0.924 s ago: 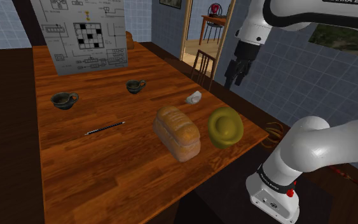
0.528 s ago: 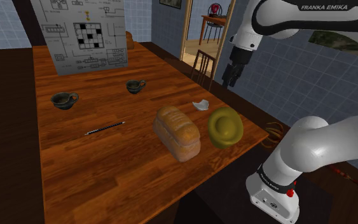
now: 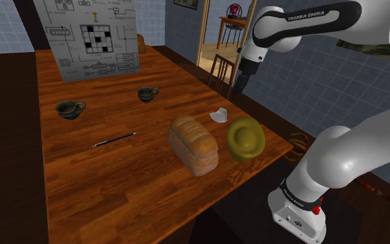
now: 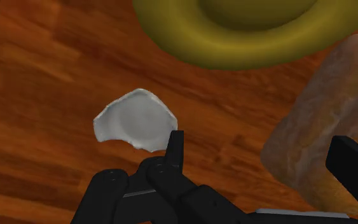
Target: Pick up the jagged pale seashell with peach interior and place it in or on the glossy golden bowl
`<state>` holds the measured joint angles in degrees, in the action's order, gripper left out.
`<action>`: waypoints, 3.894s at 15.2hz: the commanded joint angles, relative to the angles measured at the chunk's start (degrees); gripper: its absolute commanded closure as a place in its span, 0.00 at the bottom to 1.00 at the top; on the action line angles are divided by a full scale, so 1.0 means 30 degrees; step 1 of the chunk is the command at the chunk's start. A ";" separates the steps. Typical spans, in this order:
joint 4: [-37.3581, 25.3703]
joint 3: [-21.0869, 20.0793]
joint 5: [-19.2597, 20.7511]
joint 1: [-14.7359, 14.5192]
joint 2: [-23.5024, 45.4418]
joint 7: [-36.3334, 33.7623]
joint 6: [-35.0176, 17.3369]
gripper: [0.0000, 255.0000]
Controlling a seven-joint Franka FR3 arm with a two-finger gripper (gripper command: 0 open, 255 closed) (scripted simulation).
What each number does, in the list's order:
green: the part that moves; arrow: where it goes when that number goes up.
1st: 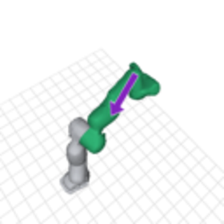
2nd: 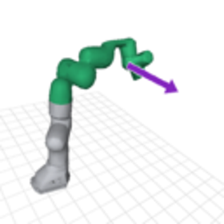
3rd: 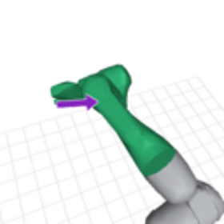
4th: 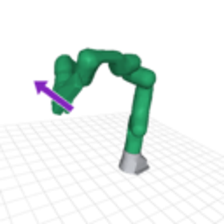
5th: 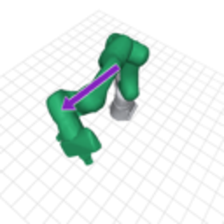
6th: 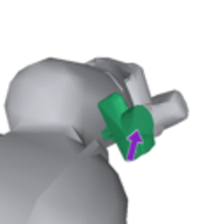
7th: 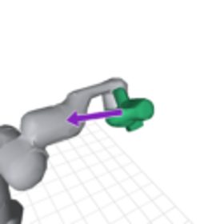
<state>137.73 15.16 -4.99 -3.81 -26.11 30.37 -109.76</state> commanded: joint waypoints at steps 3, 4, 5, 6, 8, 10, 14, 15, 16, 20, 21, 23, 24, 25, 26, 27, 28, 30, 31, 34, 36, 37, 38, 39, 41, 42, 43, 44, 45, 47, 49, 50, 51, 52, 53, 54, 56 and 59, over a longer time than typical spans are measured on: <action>-0.1468 0.1371 -0.0855 -0.0583 0.3189 0.3417 -0.1472 0.00; -0.1924 0.1652 -0.1187 -0.0719 0.4010 0.4268 -0.1732 0.00; -0.2414 0.1908 -0.1559 -0.0842 0.4845 0.5126 -0.1955 0.00; -0.2937 0.2129 -0.1967 -0.0941 0.5693 0.5990 -0.2137 0.00; -0.4083 0.2468 -0.2869 -0.1063 0.7415 0.7710 -0.2380 0.00; -0.5356 0.2635 -0.3834 -0.1046 0.9156 0.9381 -0.2462 0.00; -0.8267 0.2488 -0.5674 -0.0613 1.2609 1.2374 -0.2213 0.00; -0.8541 0.2419 -0.5809 -0.0525 1.2901 1.2599 -0.2173 0.00; -0.8402 0.2362 -0.5888 -0.0532 1.2992 1.2647 -0.2395 0.00; -0.7892 0.2188 -0.6246 -0.0611 1.3395 1.2869 -0.3267 0.00; -0.7775 0.2143 -0.6343 -0.0630 1.3505 1.2928 -0.3481 0.00; -0.7597 0.2070 -0.6499 -0.0659 1.3683 1.3024 -0.3817 0.00; -0.7600 0.2070 -0.6500 -0.0659 1.3685 1.3025 -0.3816 0.00; -0.7601 0.2069 -0.6501 -0.0659 1.3685 1.3025 -0.3816 0.00; -0.7601 0.2069 -0.6501 -0.0659 1.3685 1.3025 -0.3816 0.00; -0.7601 0.2069 -0.6501 -0.0659 1.3685 1.3025 -0.3816 0.00; -0.7601 0.2069 -0.6501 -0.0659 1.3685 1.3025 -0.3816 0.00; -0.7601 0.2070 -0.6500 -0.0658 1.3684 1.3025 -0.3814 0.00; -0.7601 0.2070 -0.6500 -0.0658 1.3684 1.3025 -0.3814 1.00; -0.7601 0.2070 -0.6500 -0.0658 1.3684 1.3025 -0.3814 1.00; -0.7601 0.2070 -0.6500 -0.0658 1.3684 1.3025 -0.3814 1.00; -0.7601 0.2070 -0.6500 -0.0658 1.3684 1.3025 -0.3814 1.00; -0.7601 0.2070 -0.6500 -0.0658 1.3684 1.3025 -0.3814 1.00; -0.7601 0.2070 -0.6500 -0.0658 1.3684 1.3025 -0.3814 1.00; -0.7601 0.2070 -0.6500 -0.0658 1.3684 1.3025 -0.3814 0.00; -0.6290 0.1955 -0.5466 -0.1210 1.2885 1.3731 -0.5083 0.00; -0.4944 0.1856 -0.4395 -0.1724 1.2105 1.4379 -0.6401 0.00; -0.3573 0.1756 -0.3269 -0.2177 1.1354 1.4960 -0.7764 0.00; -0.2189 0.1660 -0.2070 -0.2559 1.0642 1.5466 -0.9167 0.00; -0.0350 0.1534 -0.0317 -0.2925 0.9780 1.6004 -1.1089 0.00; -0.0287 0.1456 -0.0642 -0.2893 1.0245 1.6234 -1.1578 0.00; -0.0263 0.1423 -0.0814 -0.2886 1.0483 1.6356 -1.1819 0.00; -0.0244 0.1385 -0.0993 -0.2876 1.0724 1.6482 -1.2059 0.00; -0.0230 0.1340 -0.1176 -0.2861 1.0968 1.6611 -1.2296 0.00; -0.0220 0.1290 -0.1365 -0.2843 1.1214 1.6745 -1.2531 0.00; -0.0216 0.1201 -0.1672 -0.2807 1.1609 1.6963 -1.2896 0.00; -0.0214 0.1194 -0.1670 -0.2800 1.1608 1.6961 -1.2897 0.00; -0.0215 0.1194 -0.1670 -0.2799 1.1608 1.6961 -1.2897 0.00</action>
<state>137.09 18.75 -9.97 -12.21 8.68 81.24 -148.42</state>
